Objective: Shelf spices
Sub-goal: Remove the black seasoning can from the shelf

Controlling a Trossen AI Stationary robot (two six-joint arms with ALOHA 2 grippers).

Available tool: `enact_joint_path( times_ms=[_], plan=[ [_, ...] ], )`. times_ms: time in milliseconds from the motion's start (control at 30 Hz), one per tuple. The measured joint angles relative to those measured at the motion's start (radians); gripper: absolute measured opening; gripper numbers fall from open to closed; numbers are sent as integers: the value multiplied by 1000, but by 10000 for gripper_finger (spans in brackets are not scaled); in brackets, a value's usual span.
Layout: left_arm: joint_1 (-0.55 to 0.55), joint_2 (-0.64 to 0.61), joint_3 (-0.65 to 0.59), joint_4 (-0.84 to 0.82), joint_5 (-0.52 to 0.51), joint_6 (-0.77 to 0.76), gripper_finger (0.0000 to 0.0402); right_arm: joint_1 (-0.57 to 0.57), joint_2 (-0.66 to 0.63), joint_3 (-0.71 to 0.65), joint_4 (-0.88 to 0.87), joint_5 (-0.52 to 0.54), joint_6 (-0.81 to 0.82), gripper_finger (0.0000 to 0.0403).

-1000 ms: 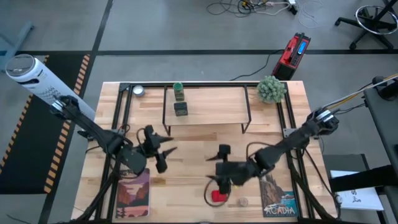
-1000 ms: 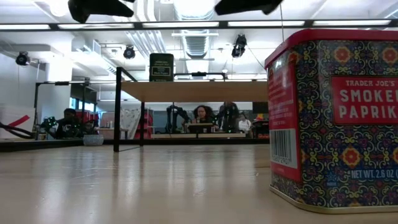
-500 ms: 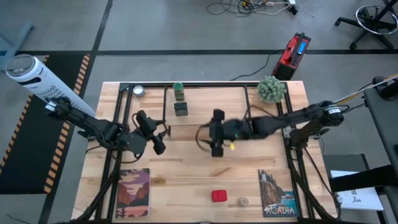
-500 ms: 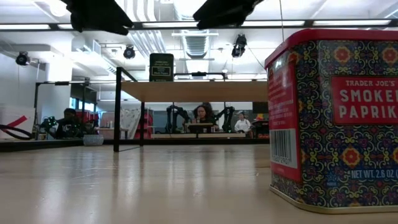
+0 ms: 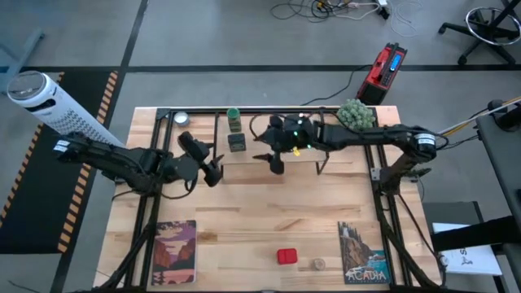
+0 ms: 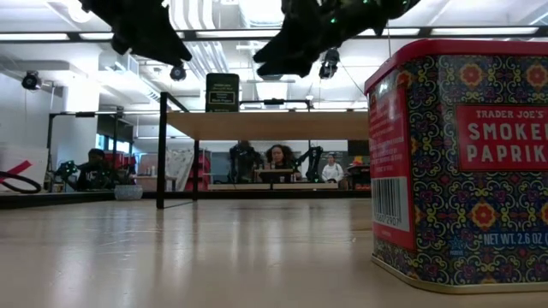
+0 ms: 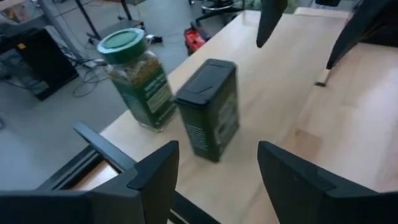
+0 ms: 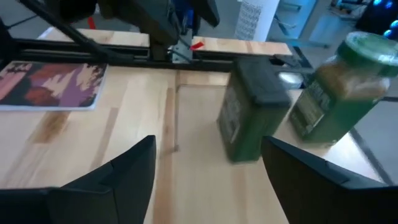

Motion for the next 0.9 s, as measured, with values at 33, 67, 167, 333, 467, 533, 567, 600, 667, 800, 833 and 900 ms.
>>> enact_joint_path(
  times_ms=[33, 67, 167, 333, 467, 533, 567, 600, 667, 800, 833, 900],
  plan=[
    [10, -1, 0, -2, 12, 8, 212, -7, 8, 10, -3, -3, -6, 269],
    [20, -2, 0, 2, 25, 15, 213, -15, 16, 23, -1, -12, -10, 270],
    [42, -1, 0, 0, 69, 40, 213, -41, 40, 54, -3, -76, -10, 273],
    [71, 0, 0, 1, 124, 90, 207, -67, 79, 90, -1, -100, -24, 268],
    [100, -1, 0, 2, 159, 116, 206, -79, 107, 106, -5, -106, -27, 264],
    [118, 1, -2, 3, 180, 128, 209, -83, 118, 110, -3, -106, -35, 264],
    [127, 1, -2, 3, 187, 132, 210, -84, 123, 113, -2, -106, -36, 264],
    [138, 1, -4, 5, 201, 137, 212, -86, 124, 114, -2, -106, -37, 266],
    [156, 1, -9, 8, 213, 146, 214, -88, 127, 117, -2, -108, -39, 269],
    [179, 1, -38, 58, 234, 166, 217, -97, 132, 130, -1, -107, -46, 273],
    [185, 1, -48, 83, 240, 175, 217, -99, 132, 133, -1, -106, -47, 273],
    [196, 1, -71, 126, 259, 189, 216, -99, 132, 137, 2, -109, -47, 271]
  ],
)
